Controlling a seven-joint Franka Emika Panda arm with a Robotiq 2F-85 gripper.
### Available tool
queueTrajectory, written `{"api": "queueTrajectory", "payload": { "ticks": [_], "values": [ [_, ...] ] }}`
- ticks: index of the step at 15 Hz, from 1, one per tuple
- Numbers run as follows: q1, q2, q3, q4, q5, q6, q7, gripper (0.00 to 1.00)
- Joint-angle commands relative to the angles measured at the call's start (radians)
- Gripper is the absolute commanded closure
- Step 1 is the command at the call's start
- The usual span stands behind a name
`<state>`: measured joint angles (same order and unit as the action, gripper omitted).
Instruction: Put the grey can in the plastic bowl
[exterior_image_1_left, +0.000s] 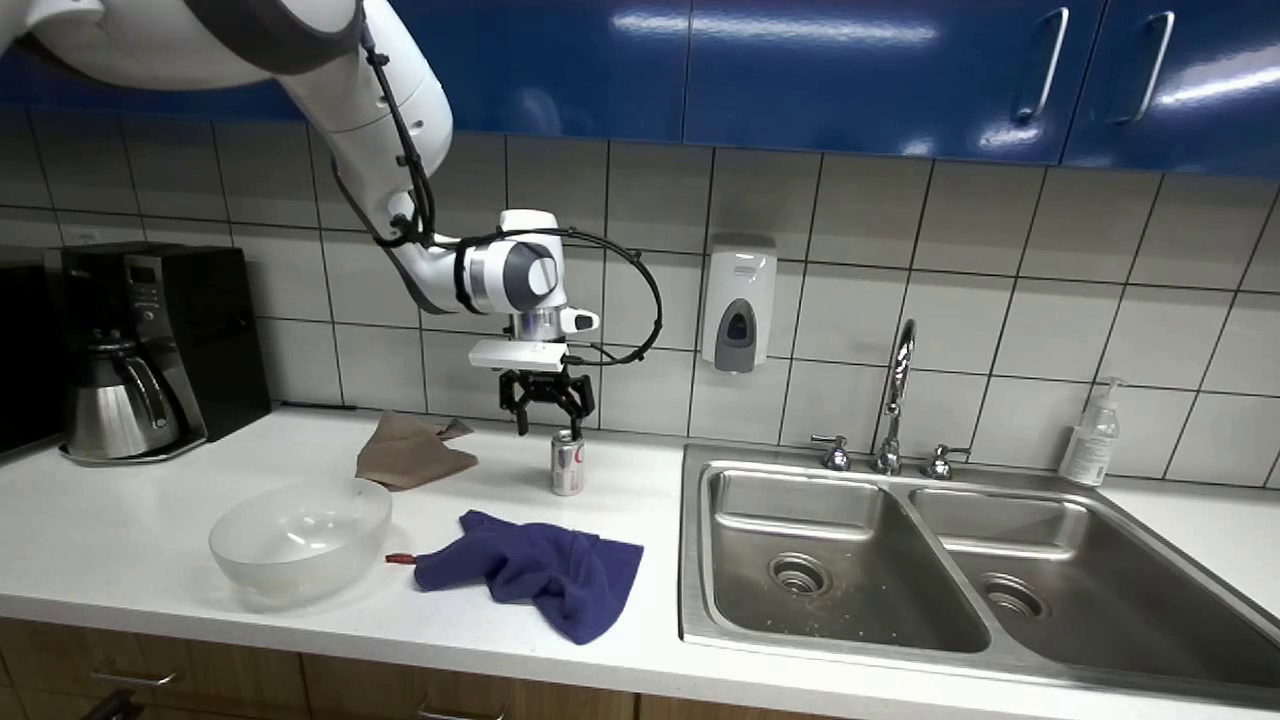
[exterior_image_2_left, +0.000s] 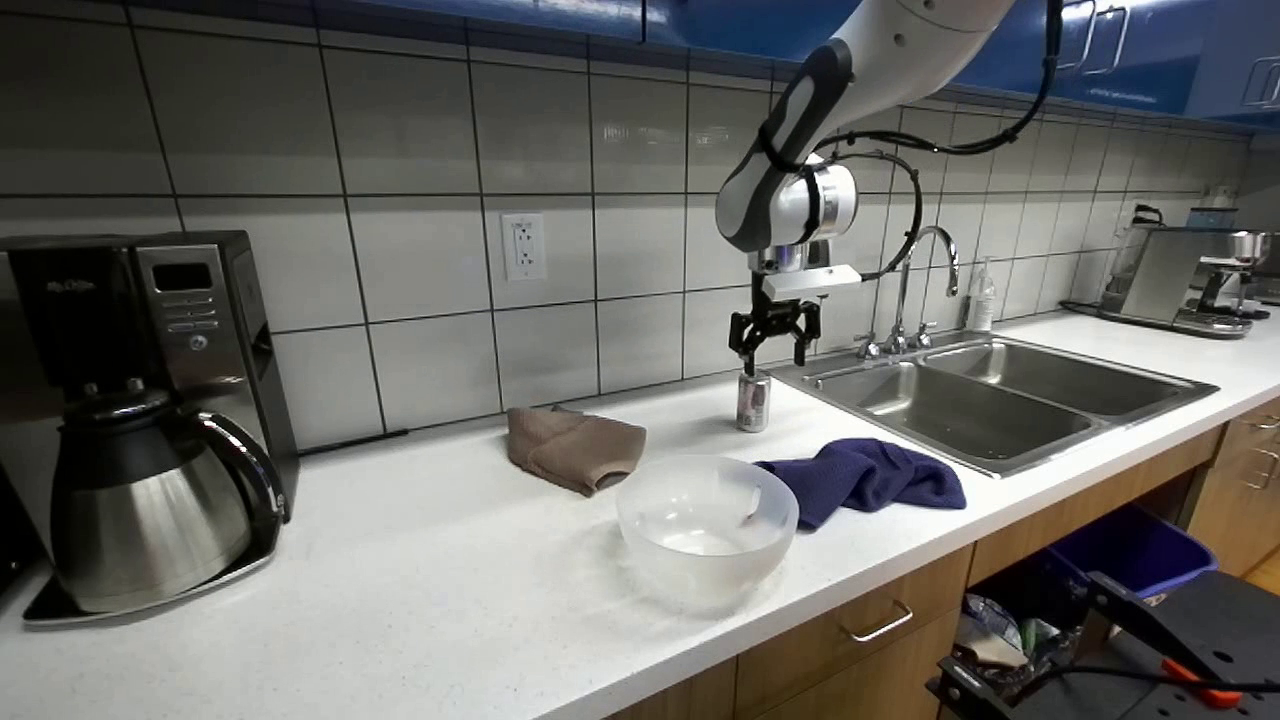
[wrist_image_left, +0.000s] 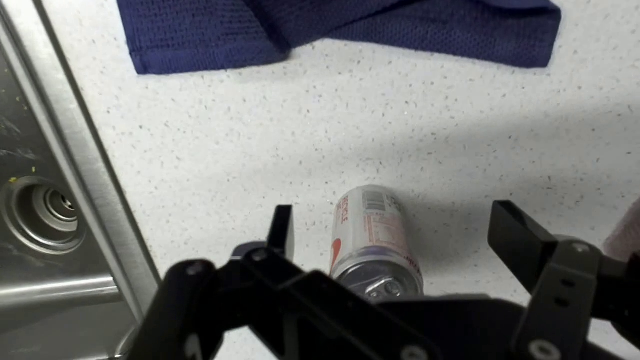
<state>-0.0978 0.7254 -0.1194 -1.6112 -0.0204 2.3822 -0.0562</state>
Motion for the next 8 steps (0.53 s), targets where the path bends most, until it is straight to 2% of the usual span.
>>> {"api": "queueTrajectory", "payload": {
  "ticks": [1, 8],
  "values": [
    [-0.024, 0.107, 0.012, 0.195, 0.012, -0.120, 0.040, 0.00],
    [-0.043, 0.258, 0.020, 0.437, 0.022, -0.256, 0.065, 0.00]
  ]
}}
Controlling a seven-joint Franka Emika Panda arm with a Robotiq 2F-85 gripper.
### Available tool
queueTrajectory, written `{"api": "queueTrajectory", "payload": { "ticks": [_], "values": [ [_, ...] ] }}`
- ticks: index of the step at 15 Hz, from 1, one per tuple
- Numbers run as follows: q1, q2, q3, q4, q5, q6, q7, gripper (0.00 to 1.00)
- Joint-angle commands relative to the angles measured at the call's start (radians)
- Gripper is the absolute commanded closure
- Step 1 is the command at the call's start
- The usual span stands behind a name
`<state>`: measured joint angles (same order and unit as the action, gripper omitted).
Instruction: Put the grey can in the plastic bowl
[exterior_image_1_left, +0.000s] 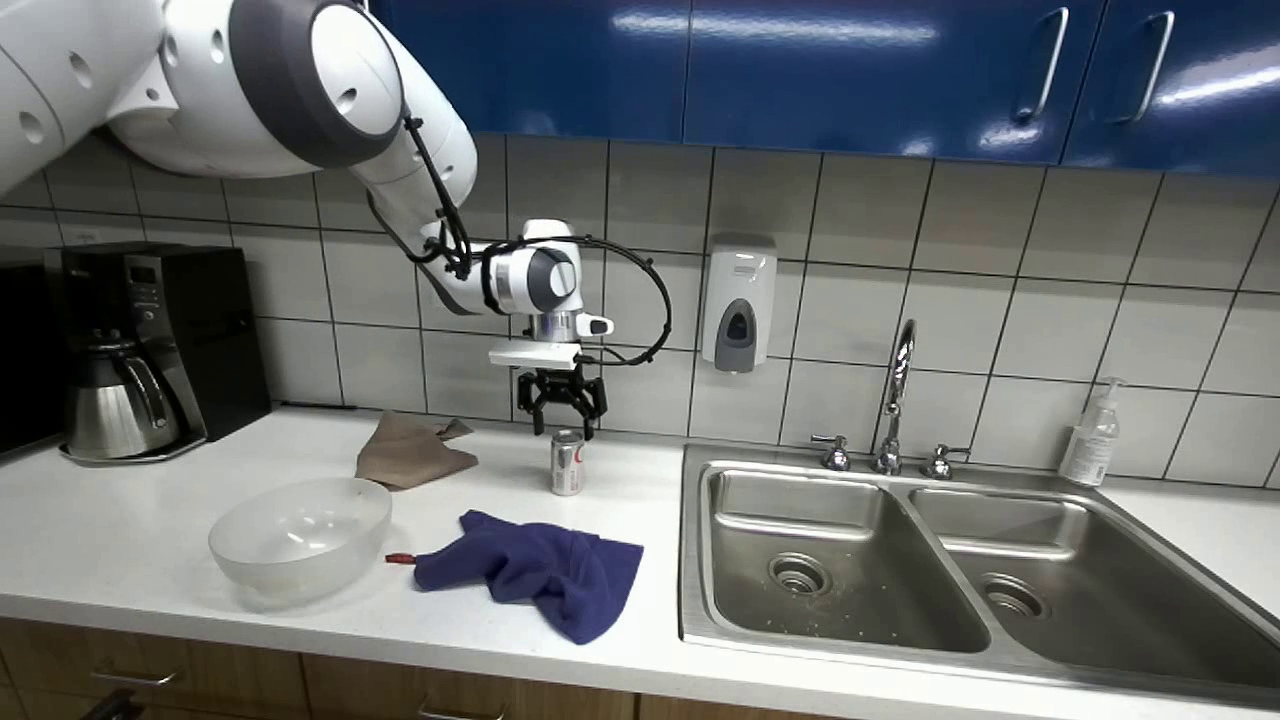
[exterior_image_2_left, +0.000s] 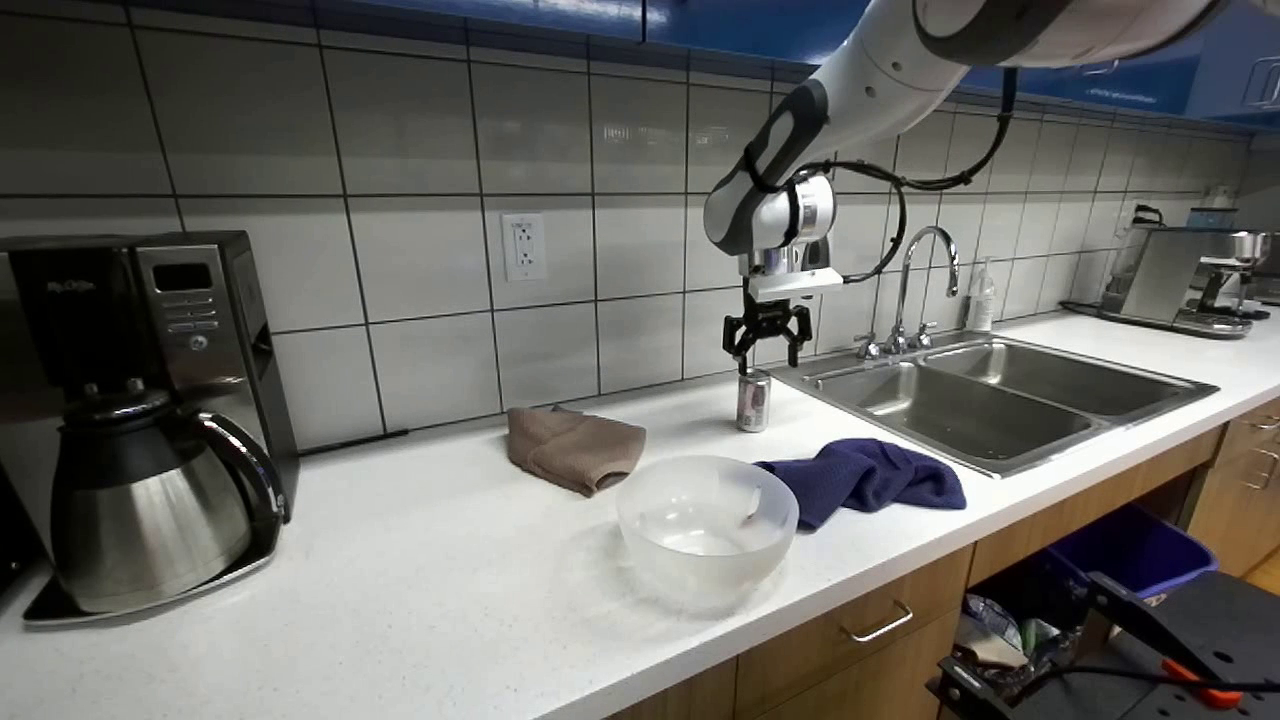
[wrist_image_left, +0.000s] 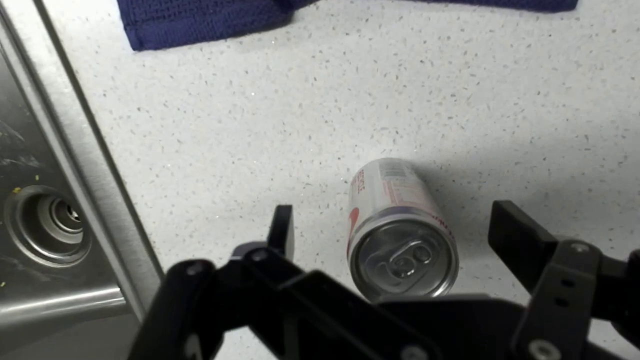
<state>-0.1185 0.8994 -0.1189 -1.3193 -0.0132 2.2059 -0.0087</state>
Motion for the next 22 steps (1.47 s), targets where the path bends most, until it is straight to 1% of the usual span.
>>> {"api": "queueTrajectory", "payload": {
  "ticks": [1, 9, 19, 20, 21, 22],
  "values": [
    [-0.024, 0.101, 0.020, 0.171, 0.017, -0.094, 0.017, 0.00],
    [-0.029, 0.237, 0.022, 0.348, 0.017, -0.163, 0.012, 0.00],
    [-0.034, 0.333, 0.024, 0.489, 0.014, -0.232, 0.010, 0.00],
    [-0.034, 0.340, 0.022, 0.501, 0.011, -0.233, 0.008, 0.25],
    [-0.036, 0.345, 0.024, 0.510, 0.012, -0.237, 0.005, 0.28],
    [-0.037, 0.350, 0.024, 0.519, 0.012, -0.238, 0.004, 0.34]
  ]
}}
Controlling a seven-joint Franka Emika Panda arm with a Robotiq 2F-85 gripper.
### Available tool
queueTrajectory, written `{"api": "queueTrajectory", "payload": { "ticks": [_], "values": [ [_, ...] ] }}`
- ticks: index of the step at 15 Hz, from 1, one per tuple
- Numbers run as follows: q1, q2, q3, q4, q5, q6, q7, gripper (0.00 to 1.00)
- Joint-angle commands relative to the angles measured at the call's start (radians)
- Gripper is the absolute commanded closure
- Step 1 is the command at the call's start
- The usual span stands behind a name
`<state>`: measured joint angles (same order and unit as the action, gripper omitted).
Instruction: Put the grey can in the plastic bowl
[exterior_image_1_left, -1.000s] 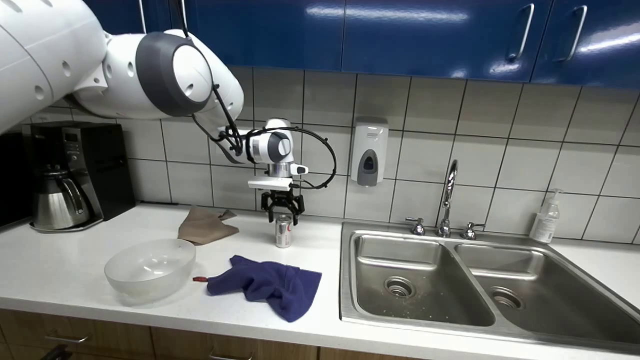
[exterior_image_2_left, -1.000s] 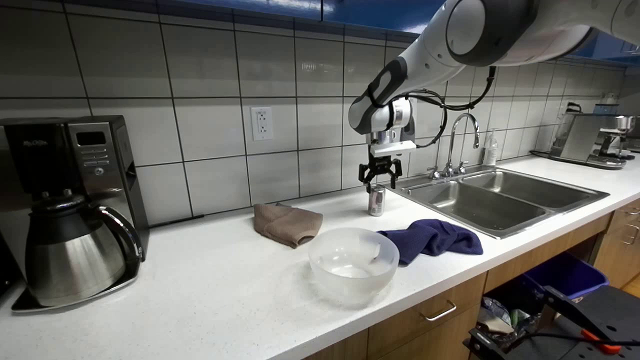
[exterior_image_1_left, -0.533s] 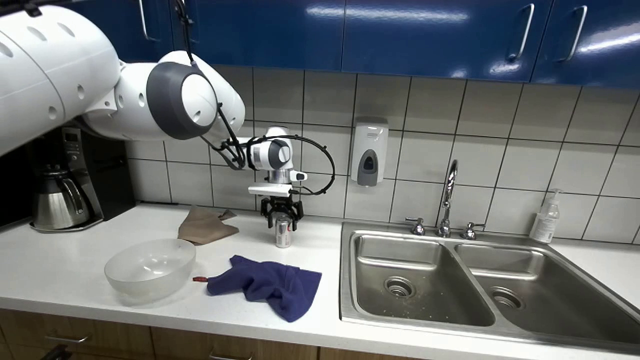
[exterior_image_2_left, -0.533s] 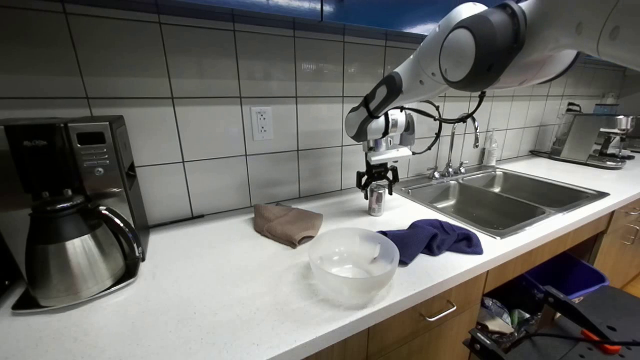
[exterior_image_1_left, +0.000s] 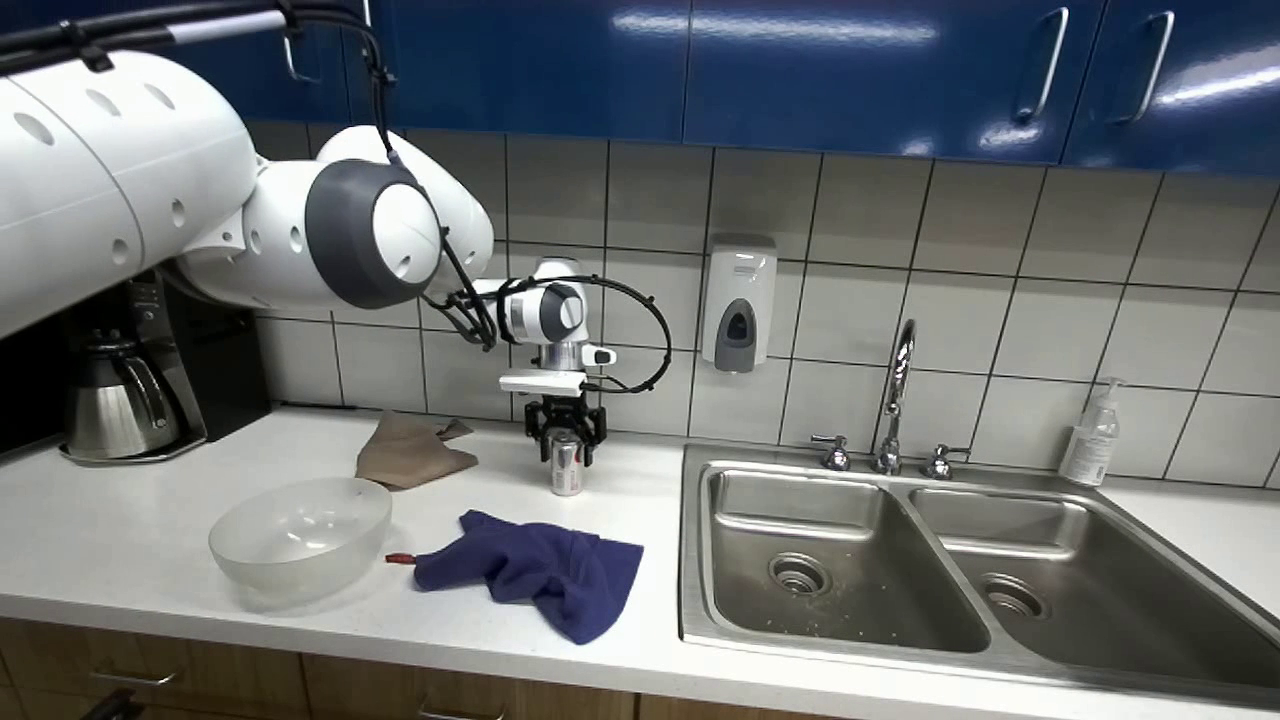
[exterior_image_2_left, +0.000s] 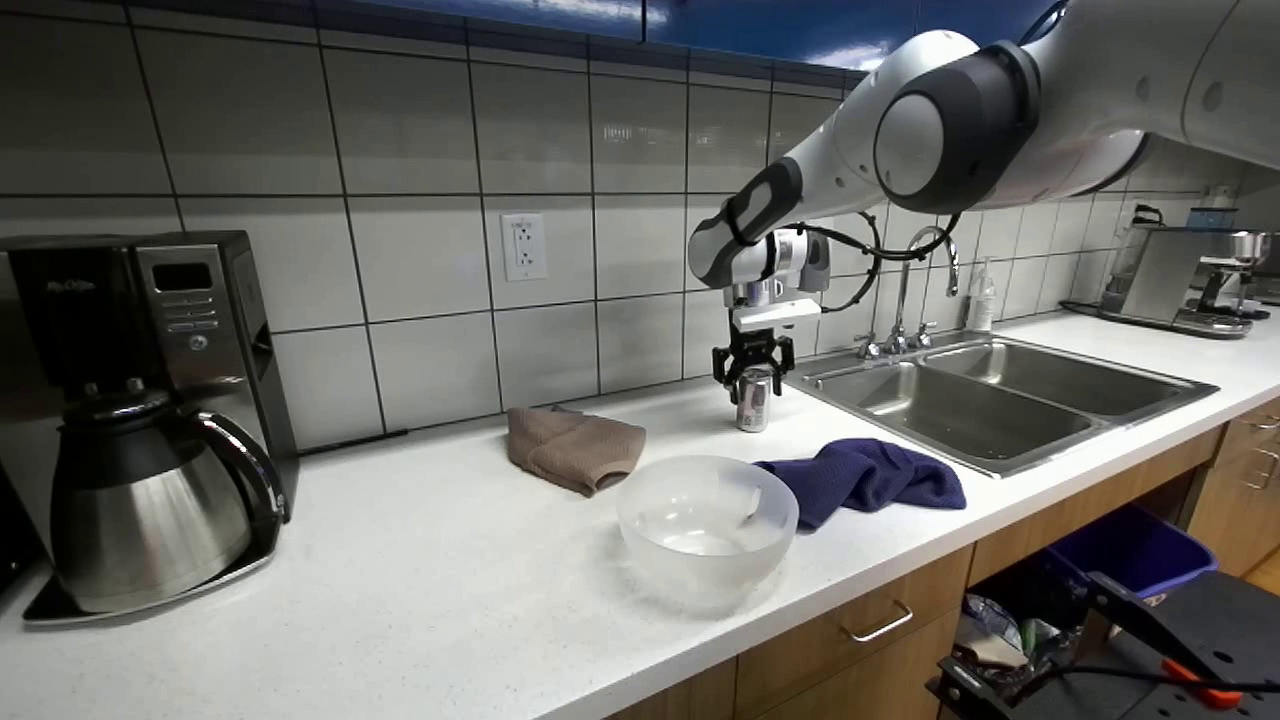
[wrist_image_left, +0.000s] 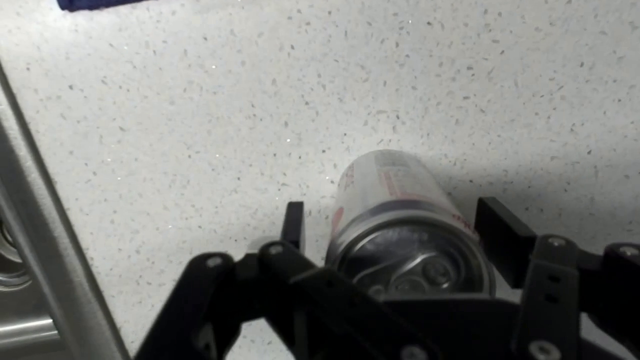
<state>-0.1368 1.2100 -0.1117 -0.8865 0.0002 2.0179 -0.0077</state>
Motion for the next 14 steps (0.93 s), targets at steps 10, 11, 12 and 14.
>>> {"api": "queueTrajectory", "payload": {
  "ticks": [10, 11, 12, 14],
  "values": [
    [-0.018, -0.089, 0.029, -0.037, 0.052, -0.010, -0.021, 0.61],
    [-0.016, -0.121, 0.032, -0.066, 0.063, 0.004, -0.027, 0.61],
    [-0.017, -0.147, 0.035, -0.086, 0.076, 0.011, -0.029, 0.61],
    [-0.011, -0.221, 0.034, -0.166, 0.088, 0.043, -0.030, 0.61]
  ]
}}
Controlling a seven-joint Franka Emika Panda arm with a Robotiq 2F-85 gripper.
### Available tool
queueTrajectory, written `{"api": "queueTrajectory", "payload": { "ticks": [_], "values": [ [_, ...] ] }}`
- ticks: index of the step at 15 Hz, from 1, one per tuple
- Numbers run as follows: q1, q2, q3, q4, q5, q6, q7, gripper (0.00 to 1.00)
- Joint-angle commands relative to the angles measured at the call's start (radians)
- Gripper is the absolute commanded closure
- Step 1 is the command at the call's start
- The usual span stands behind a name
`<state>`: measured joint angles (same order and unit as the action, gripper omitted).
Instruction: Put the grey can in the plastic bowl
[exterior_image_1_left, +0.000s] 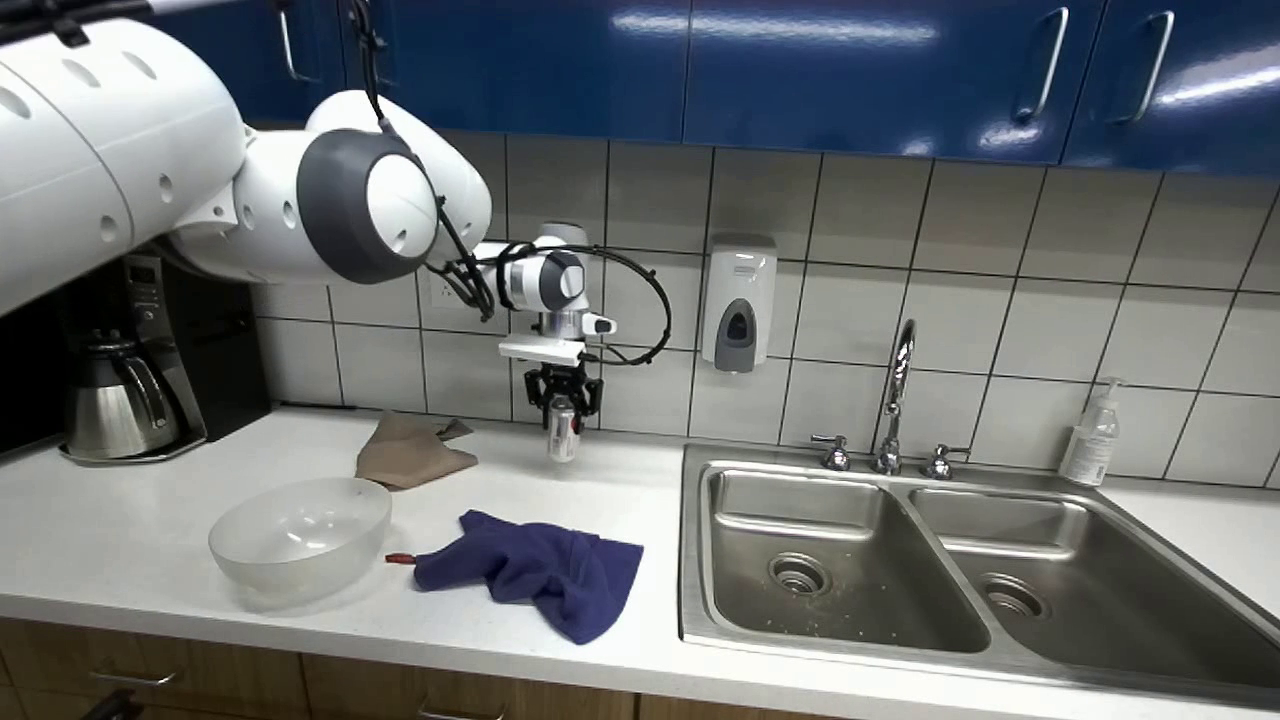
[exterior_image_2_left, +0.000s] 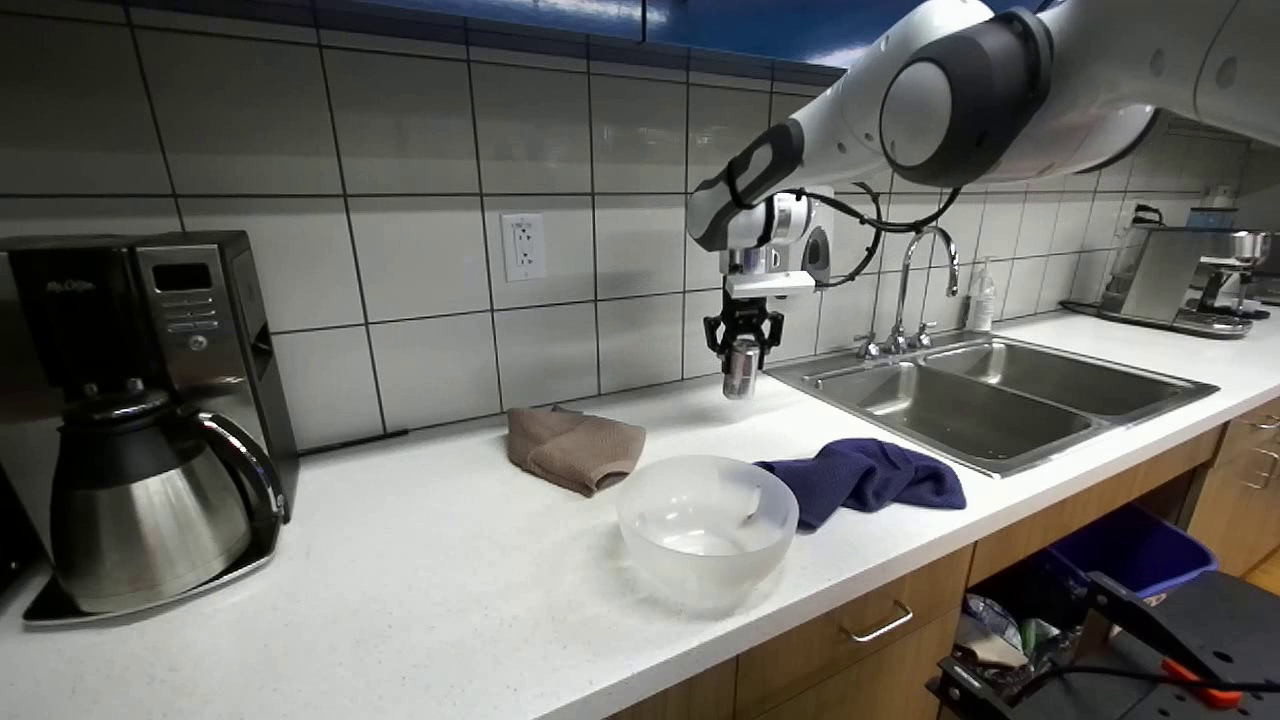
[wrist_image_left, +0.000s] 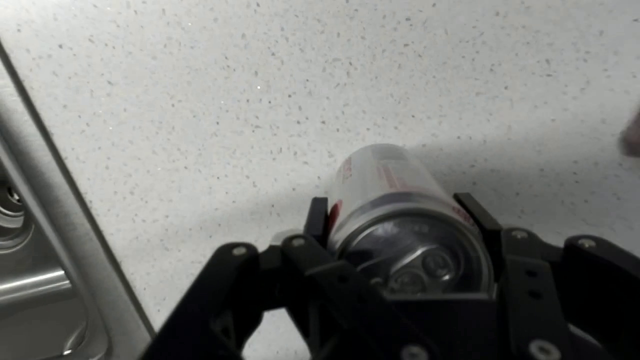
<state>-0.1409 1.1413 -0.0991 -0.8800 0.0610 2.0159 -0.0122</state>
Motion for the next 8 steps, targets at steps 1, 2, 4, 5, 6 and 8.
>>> {"api": "queueTrajectory", "payload": {
  "ticks": [1, 2, 4, 5, 6, 8],
  "values": [
    [-0.006, -0.189, 0.024, -0.218, 0.030, 0.057, -0.029, 0.61],
    [-0.005, -0.221, 0.025, -0.259, 0.030, 0.071, -0.032, 0.61],
    [-0.005, -0.275, 0.025, -0.338, 0.030, 0.089, -0.037, 0.61],
    [-0.014, -0.298, 0.037, -0.373, 0.016, 0.098, -0.036, 0.61],
    [-0.013, -0.324, 0.037, -0.418, 0.015, 0.114, -0.040, 0.61],
    [-0.012, -0.371, 0.037, -0.504, 0.014, 0.141, -0.048, 0.61]
  ]
}}
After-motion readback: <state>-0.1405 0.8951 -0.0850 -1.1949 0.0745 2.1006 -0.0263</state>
